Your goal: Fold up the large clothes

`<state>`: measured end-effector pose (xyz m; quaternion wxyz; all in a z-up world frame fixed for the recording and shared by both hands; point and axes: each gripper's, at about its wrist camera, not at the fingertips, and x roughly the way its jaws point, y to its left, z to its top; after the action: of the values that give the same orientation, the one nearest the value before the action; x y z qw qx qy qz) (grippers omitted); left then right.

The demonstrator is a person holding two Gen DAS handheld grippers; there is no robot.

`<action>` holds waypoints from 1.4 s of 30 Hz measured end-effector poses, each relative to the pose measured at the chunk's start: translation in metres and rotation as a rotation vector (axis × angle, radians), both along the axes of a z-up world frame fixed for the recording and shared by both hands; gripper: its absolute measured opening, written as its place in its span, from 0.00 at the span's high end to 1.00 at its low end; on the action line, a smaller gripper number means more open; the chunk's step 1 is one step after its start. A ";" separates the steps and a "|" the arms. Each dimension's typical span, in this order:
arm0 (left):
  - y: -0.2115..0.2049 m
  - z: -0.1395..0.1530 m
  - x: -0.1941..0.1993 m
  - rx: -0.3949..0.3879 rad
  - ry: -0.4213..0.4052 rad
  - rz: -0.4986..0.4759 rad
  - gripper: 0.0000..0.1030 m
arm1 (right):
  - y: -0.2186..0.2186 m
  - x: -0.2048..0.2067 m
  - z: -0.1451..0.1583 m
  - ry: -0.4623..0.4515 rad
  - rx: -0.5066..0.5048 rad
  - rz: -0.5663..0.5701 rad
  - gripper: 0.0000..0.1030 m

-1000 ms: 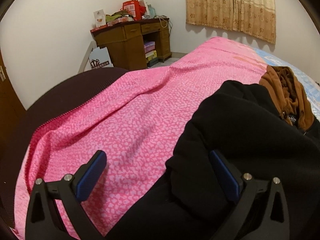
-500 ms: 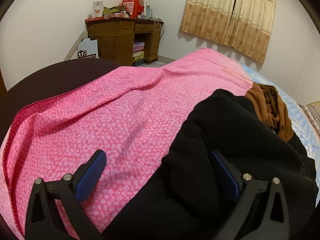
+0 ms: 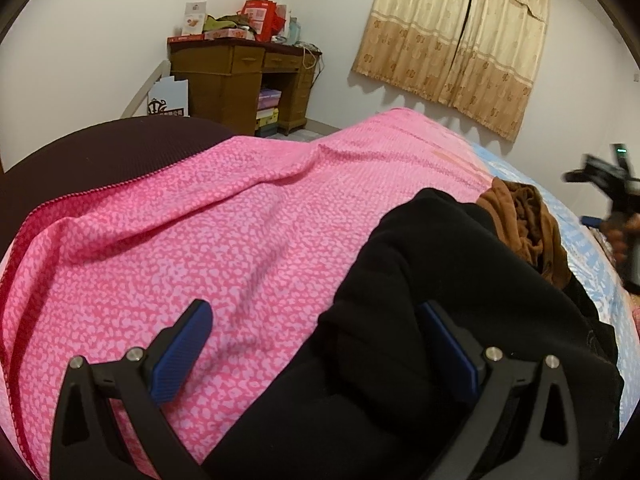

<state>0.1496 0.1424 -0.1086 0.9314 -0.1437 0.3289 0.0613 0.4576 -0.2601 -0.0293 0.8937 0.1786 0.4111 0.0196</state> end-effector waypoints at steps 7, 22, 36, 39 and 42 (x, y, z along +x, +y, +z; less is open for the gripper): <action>0.004 -0.001 -0.005 -0.020 -0.031 -0.006 0.00 | 0.022 0.088 -0.033 0.093 -0.200 0.018 0.05; 0.006 0.004 -0.005 -0.046 -0.023 -0.022 0.00 | 0.046 0.023 0.035 -0.059 -0.306 0.146 0.89; -0.110 0.123 0.105 -0.190 0.026 -0.502 0.00 | 0.072 -0.143 0.096 -0.265 -0.369 0.345 0.89; -0.106 0.113 0.119 -0.360 0.019 -0.501 0.00 | 0.078 -0.186 0.089 -0.325 -0.413 0.406 0.89; -0.100 0.097 0.126 -0.560 0.036 -0.496 0.00 | 0.082 -0.216 0.069 -0.344 -0.419 0.437 0.89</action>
<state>0.2759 0.0424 -0.0112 0.8366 -0.3077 0.3740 -0.2560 0.2413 -0.1781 0.0393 0.9418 -0.1072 0.2782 0.1556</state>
